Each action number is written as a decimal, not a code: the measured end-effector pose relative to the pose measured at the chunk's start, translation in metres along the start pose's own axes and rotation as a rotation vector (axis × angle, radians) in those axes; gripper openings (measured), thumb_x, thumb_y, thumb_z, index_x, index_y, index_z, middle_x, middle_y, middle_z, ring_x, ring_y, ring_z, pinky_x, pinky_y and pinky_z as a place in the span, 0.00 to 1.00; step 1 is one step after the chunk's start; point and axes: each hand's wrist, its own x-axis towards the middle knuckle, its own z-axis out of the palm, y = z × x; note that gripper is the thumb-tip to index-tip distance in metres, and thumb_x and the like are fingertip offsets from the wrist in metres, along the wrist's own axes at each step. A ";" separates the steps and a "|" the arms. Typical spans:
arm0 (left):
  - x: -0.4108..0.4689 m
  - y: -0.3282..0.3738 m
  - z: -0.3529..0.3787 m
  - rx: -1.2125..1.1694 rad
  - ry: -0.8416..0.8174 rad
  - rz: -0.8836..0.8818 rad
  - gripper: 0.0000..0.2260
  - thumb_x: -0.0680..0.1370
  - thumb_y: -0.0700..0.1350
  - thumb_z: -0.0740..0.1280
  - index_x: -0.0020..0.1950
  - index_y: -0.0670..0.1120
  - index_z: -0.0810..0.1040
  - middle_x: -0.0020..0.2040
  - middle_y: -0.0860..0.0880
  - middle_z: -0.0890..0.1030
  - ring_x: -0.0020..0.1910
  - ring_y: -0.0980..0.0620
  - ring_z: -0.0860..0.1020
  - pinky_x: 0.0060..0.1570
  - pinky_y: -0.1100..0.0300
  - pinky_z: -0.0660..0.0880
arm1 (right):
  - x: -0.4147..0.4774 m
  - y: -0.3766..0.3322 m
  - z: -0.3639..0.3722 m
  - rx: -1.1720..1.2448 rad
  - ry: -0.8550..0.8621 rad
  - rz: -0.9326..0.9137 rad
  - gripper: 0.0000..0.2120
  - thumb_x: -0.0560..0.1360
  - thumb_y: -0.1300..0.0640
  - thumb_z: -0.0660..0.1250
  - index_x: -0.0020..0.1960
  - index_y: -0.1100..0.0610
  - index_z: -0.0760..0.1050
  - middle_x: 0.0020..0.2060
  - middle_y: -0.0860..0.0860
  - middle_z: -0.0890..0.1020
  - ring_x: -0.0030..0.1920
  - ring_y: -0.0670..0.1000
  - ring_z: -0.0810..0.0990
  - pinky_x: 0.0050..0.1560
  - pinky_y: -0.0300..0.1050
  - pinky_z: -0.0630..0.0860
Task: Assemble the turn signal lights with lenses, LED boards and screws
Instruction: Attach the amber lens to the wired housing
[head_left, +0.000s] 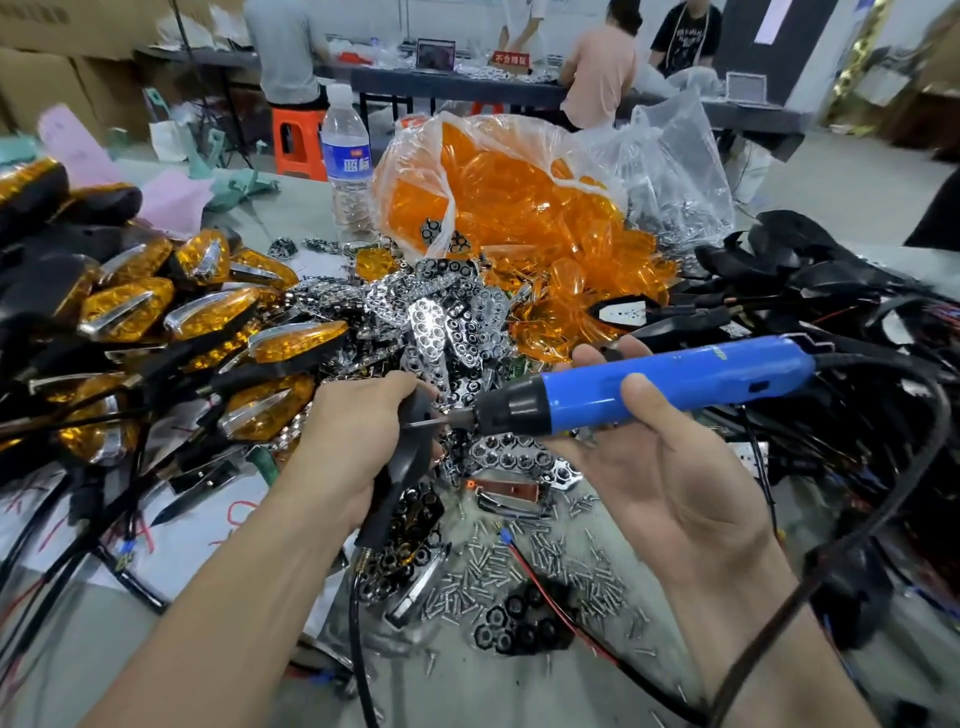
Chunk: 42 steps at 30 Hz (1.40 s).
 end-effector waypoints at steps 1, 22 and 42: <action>0.000 0.001 0.000 0.000 0.005 -0.005 0.11 0.78 0.40 0.68 0.38 0.40 0.85 0.35 0.35 0.84 0.26 0.42 0.81 0.25 0.54 0.78 | 0.000 0.001 0.002 -0.017 -0.035 -0.011 0.22 0.75 0.65 0.68 0.67 0.53 0.72 0.57 0.60 0.82 0.62 0.63 0.82 0.56 0.71 0.80; 0.002 0.001 -0.001 -0.052 0.042 -0.012 0.09 0.78 0.41 0.68 0.43 0.37 0.85 0.37 0.34 0.84 0.26 0.43 0.80 0.26 0.54 0.79 | -0.006 -0.007 0.004 -0.164 -0.201 -0.195 0.21 0.75 0.67 0.67 0.65 0.53 0.69 0.55 0.57 0.79 0.63 0.61 0.78 0.63 0.65 0.78; -0.016 0.007 0.000 0.296 0.087 0.136 0.11 0.72 0.48 0.66 0.37 0.47 0.87 0.36 0.35 0.84 0.37 0.30 0.83 0.39 0.30 0.80 | -0.007 0.001 0.013 -0.307 -0.389 -0.223 0.20 0.66 0.73 0.67 0.55 0.59 0.71 0.52 0.62 0.80 0.65 0.66 0.76 0.70 0.68 0.70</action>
